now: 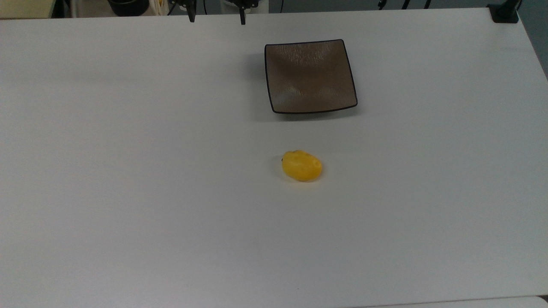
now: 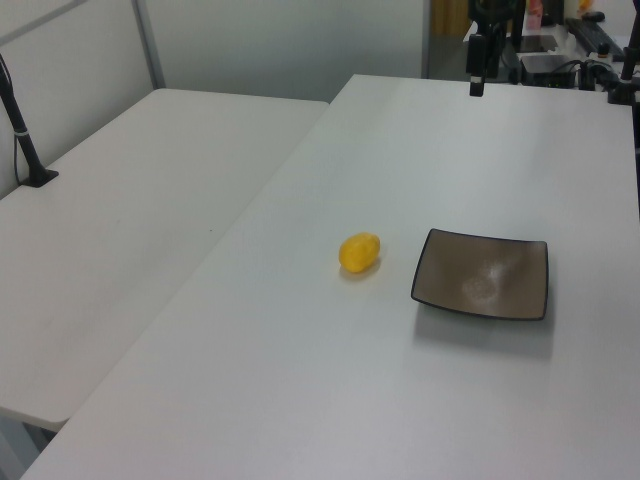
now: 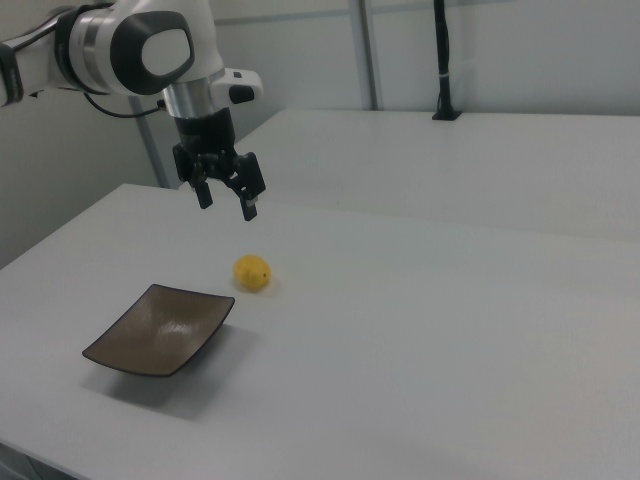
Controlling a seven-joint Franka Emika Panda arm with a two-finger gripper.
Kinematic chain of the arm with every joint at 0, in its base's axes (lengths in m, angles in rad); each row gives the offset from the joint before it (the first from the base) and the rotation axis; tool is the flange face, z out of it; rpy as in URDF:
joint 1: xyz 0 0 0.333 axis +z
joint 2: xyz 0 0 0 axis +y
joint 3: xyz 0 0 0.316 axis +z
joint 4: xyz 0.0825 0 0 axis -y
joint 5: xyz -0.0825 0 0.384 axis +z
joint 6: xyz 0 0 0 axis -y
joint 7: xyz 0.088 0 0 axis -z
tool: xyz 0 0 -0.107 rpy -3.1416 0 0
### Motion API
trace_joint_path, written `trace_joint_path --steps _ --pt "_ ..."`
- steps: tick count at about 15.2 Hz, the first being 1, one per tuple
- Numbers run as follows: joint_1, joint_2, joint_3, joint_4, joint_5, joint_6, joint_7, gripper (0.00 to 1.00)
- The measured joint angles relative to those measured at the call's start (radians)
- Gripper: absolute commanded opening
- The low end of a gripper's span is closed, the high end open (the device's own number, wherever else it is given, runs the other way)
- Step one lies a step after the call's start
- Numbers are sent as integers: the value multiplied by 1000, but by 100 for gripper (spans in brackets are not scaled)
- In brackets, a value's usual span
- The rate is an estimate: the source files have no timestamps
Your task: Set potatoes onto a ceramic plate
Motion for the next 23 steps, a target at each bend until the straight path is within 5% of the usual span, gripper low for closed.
trace_joint_path --steps 6,12,23 --pt "2 0 3 9 1 0 38 100" --pt "6 10 35 9 3 12 266 100" --pt "59 105 47 6 4 290 748 100"
